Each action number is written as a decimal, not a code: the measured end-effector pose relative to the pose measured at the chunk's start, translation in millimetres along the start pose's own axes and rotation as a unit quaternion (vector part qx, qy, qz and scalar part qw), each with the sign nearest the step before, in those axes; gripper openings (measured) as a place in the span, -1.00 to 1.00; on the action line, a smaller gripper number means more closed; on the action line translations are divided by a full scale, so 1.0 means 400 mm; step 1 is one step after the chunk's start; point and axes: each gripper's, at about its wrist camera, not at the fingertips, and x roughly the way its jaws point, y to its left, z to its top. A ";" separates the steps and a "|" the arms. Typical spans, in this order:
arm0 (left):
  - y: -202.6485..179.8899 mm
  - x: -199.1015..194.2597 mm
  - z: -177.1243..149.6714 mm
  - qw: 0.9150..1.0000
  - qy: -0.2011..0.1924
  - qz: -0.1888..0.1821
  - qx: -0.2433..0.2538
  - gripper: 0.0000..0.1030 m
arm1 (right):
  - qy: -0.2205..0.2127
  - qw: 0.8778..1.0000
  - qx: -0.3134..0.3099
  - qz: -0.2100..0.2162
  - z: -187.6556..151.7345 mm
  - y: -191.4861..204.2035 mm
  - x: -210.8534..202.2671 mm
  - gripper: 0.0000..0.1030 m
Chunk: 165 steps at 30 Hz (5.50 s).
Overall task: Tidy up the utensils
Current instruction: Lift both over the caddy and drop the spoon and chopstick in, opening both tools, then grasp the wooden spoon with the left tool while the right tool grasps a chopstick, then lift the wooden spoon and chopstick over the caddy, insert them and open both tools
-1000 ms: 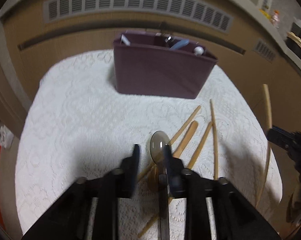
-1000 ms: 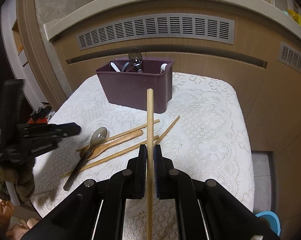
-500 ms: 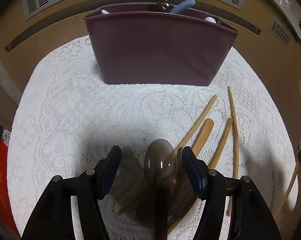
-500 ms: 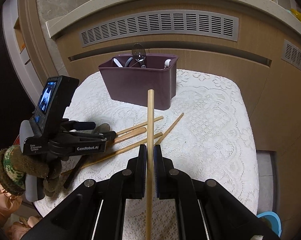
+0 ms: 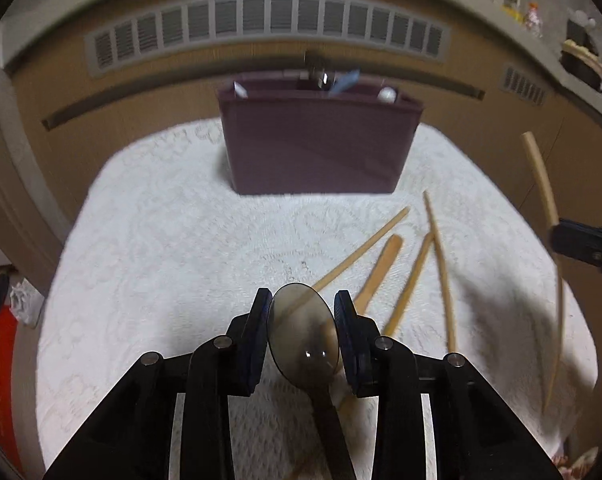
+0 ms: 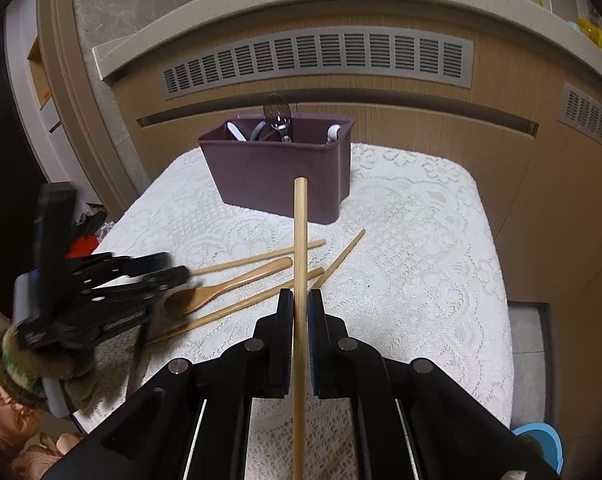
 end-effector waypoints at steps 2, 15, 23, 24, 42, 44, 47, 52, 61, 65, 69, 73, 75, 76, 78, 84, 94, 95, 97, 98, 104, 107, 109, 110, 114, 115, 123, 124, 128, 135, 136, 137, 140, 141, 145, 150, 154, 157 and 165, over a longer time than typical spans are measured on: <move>-0.004 -0.063 -0.006 1.000 -0.031 -0.003 0.002 -0.37 | -0.006 1.000 0.003 0.000 -0.003 0.003 -0.013 -0.86; -0.015 -0.341 0.259 0.976 -0.210 -0.040 0.029 -0.37 | -0.162 0.987 -0.021 0.003 0.185 0.041 -0.228 -0.86; 0.035 -0.381 0.560 0.948 -0.316 -0.013 0.040 -0.37 | -0.273 0.959 -0.064 -0.039 0.499 0.058 -0.281 -0.86; 0.040 -0.364 0.581 0.947 -0.318 -0.008 0.039 -0.37 | -0.271 0.959 -0.064 -0.040 0.524 0.058 -0.255 -0.86; 0.106 0.177 0.502 0.986 -0.163 -0.036 -0.010 -0.31 | -0.089 0.996 -0.024 -0.015 0.424 -0.022 0.248 -0.86; 0.112 0.181 0.474 0.986 -0.160 -0.047 -0.021 -0.03 | -0.065 0.997 -0.026 -0.013 0.404 -0.026 0.276 -0.84; 0.124 0.150 0.442 0.983 -0.173 -0.049 -0.036 0.13 | -0.044 0.998 -0.036 -0.020 0.372 -0.026 0.293 -0.54; 0.140 0.066 0.376 0.985 -0.168 -0.018 -0.041 0.28 | -0.043 0.998 -0.034 -0.029 0.315 -0.041 0.254 -0.42; 0.146 0.040 0.163 0.996 -0.071 -0.021 -0.055 0.29 | 0.005 0.997 -0.033 -0.067 0.156 -0.053 0.226 0.16; 0.111 0.062 0.083 0.998 -0.011 -0.049 -0.045 0.29 | 0.030 0.994 -0.040 -0.096 0.064 -0.048 0.233 0.67; 0.046 0.077 0.035 0.998 0.025 -0.062 -0.005 0.29 | 0.056 0.993 -0.048 -0.096 0.003 -0.032 0.248 0.70; -0.001 0.091 0.012 0.996 0.048 -0.066 0.021 0.29 | 0.090 0.993 -0.010 -0.074 0.007 -0.045 0.291 0.06; -0.015 0.091 0.011 0.996 0.051 -0.065 0.028 0.29 | 0.107 0.993 0.008 -0.056 0.014 -0.057 0.310 -0.27; -0.018 0.090 0.010 0.996 0.051 -0.065 0.029 0.29 | 0.110 0.992 0.013 -0.055 0.015 -0.056 0.318 -0.28; -0.022 0.087 0.012 0.996 0.052 -0.066 0.029 0.29 | 0.107 0.992 0.007 -0.061 0.016 -0.047 0.319 -0.32; -0.020 0.086 0.019 0.996 0.057 -0.065 0.027 0.29 | 0.113 0.991 -0.002 -0.066 0.016 -0.040 0.326 -0.49; -0.036 0.096 0.030 0.995 0.072 -0.063 0.042 0.29 | 0.120 0.991 0.002 -0.062 -0.026 -0.093 0.260 -0.84; -0.037 0.097 0.032 0.994 0.073 -0.068 0.048 0.29 | 0.120 0.991 0.005 -0.062 -0.030 -0.099 0.255 -0.84; -0.041 0.098 0.039 0.991 0.078 -0.083 0.064 0.19 | 0.119 0.991 0.010 -0.062 -0.036 -0.114 0.245 -0.84; -0.042 0.101 0.044 0.989 0.083 -0.094 0.074 -0.05 | 0.118 0.991 0.012 -0.061 -0.038 -0.116 0.241 -0.84; -0.054 0.141 0.087 0.978 0.129 -0.132 0.099 -0.36 | 0.110 0.993 0.025 -0.046 -0.051 -0.122 0.228 -0.84; -0.081 0.169 0.100 0.972 0.145 -0.131 0.128 -0.41 | 0.107 0.993 0.031 -0.039 -0.054 -0.122 0.225 -0.84; -0.101 0.192 0.107 0.969 0.157 -0.123 0.148 -0.46 | 0.105 0.993 0.032 -0.035 -0.055 -0.121 0.222 -0.84; -0.111 0.206 0.111 0.967 0.164 -0.119 0.157 -0.47 | 0.104 0.993 0.032 -0.034 -0.057 -0.120 0.220 -0.84; -0.154 0.246 0.117 0.960 0.180 -0.096 0.193 -0.48 | 0.100 0.994 0.032 -0.031 -0.063 -0.120 0.211 -0.84; -0.165 0.250 0.121 0.958 0.183 -0.092 0.201 -0.48 | 0.099 0.994 0.033 -0.029 -0.065 -0.121 0.209 -0.84; -0.157 0.277 0.144 0.955 0.213 -0.114 0.175 -0.49 | 0.092 0.995 0.041 -0.025 -0.032 -0.128 0.226 -0.82; -0.157 0.276 0.143 0.955 0.211 -0.112 0.175 -0.49 | 0.095 0.994 0.039 -0.024 -0.026 -0.124 0.236 -0.82; -0.161 0.260 0.126 0.963 0.181 -0.098 0.175 -0.54 | 0.112 0.992 0.037 -0.035 -0.012 -0.114 0.282 -0.75; -0.141 0.194 0.074 0.983 0.114 -0.091 0.114 -0.76 | 0.120 0.992 0.030 -0.032 -0.016 -0.101 0.272 -0.87; -0.137 0.183 0.066 0.984 0.109 -0.094 0.104 -0.78 | 0.120 0.992 0.037 -0.024 -0.019 -0.102 0.262 -0.88; -0.131 0.170 0.060 0.985 0.103 -0.096 0.095 -0.78 | 0.118 0.992 0.040 -0.022 -0.020 -0.100 0.251 -0.88; -0.110 0.133 0.058 0.989 0.084 -0.097 0.079 -0.78 | 0.101 0.994 0.048 -0.016 -0.018 -0.090 0.206 -0.88; -0.105 0.117 0.062 0.990 0.076 -0.097 0.074 -0.78 | 0.092 0.994 0.052 -0.010 -0.016 -0.085 0.184 -0.88; -0.055 0.032 0.066 0.992 0.040 -0.117 0.028 -0.78 | 0.063 0.997 0.052 0.010 -0.004 -0.054 0.114 -0.88; -0.016 -0.059 0.060 0.992 0.001 -0.128 -0.009 -0.78 | 0.044 0.999 0.026 0.008 0.002 -0.016 0.068 -0.88; 0.004 -0.112 0.049 0.992 -0.017 -0.121 -0.018 -0.78 | 0.075 0.997 0.015 -0.020 -0.015 -0.037 0.120 -0.81; 0.004 -0.133 0.045 0.992 -0.026 -0.121 -0.018 -0.78 | 0.099 0.995 0.022 -0.022 -0.027 -0.057 0.172 -0.67; 0.014 -0.127 0.041 0.991 -0.026 -0.127 -0.030 -0.78 | 0.132 0.990 0.000 -0.047 -0.033 -0.045 0.263 -0.49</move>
